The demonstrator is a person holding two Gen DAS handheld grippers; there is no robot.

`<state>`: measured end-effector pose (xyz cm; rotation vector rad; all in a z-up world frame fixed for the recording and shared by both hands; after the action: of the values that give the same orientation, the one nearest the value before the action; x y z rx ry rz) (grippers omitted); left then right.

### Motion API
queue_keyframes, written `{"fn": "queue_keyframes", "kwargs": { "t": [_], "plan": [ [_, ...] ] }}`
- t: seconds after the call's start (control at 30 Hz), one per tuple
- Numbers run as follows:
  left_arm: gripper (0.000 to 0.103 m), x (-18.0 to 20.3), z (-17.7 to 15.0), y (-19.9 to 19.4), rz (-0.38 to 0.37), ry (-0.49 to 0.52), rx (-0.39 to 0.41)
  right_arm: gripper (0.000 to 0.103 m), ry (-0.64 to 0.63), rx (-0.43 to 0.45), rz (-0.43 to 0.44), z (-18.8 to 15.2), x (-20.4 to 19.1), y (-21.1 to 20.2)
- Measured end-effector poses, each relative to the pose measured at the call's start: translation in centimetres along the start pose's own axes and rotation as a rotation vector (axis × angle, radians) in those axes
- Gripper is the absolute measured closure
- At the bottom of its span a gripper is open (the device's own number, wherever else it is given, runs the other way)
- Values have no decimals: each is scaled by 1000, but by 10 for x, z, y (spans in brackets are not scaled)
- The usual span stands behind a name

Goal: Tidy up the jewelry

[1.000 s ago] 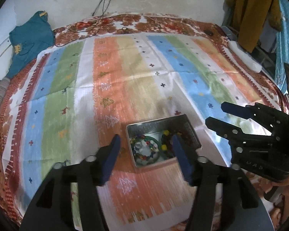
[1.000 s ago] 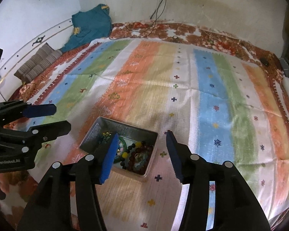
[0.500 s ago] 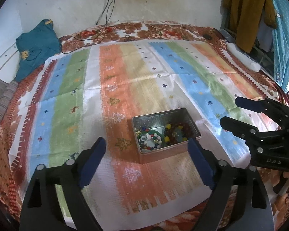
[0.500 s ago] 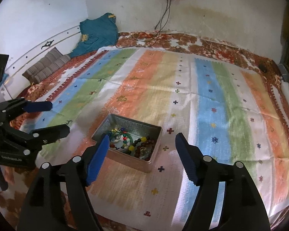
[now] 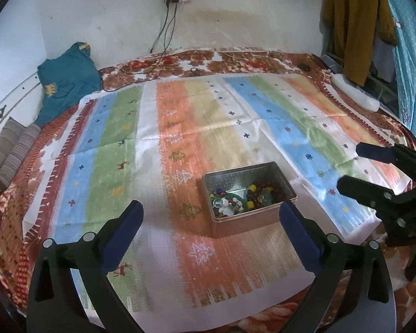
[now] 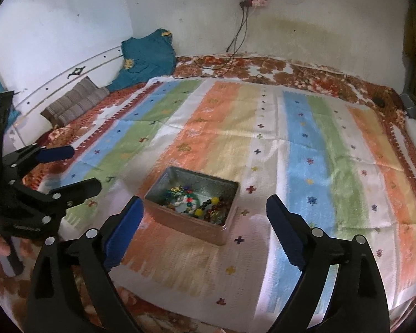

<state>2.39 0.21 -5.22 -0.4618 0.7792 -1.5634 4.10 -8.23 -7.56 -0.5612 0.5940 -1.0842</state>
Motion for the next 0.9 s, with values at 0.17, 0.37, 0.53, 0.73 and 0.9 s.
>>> {"fn": "queue_keyframes", "kwargs": {
  "t": [0.17, 0.37, 0.53, 0.73, 0.9],
  "plan": [
    [6, 1, 0, -1, -1, 10, 9, 11, -13, 24, -12, -2, -1, -5],
    [6, 6, 0, -5, 7, 22, 30, 8, -7, 23, -1, -3, 0, -6],
    [6, 8, 3, -10, 5, 23, 60, 7, -14, 27, 2, -4, 0, -7],
    [6, 14, 4, -14, 7, 45, 77, 7, -12, 38, -15, -5, -1, -8],
    [6, 15, 5, -16, 7, 48, 84, 7, 17, 75, -6, -2, 3, -17]
  ]
}}
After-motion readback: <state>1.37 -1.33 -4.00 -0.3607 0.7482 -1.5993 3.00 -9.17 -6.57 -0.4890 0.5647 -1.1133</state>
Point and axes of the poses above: each gripper's, at about its wrist camera, not at the fingertips, and y roughly the way its jaws point, x to its right, z to its top, the point moved 6 cm from there along y, roughly the way its jaws point, and after that the axes turned 14 degrees about y, right-handed, at the moved point
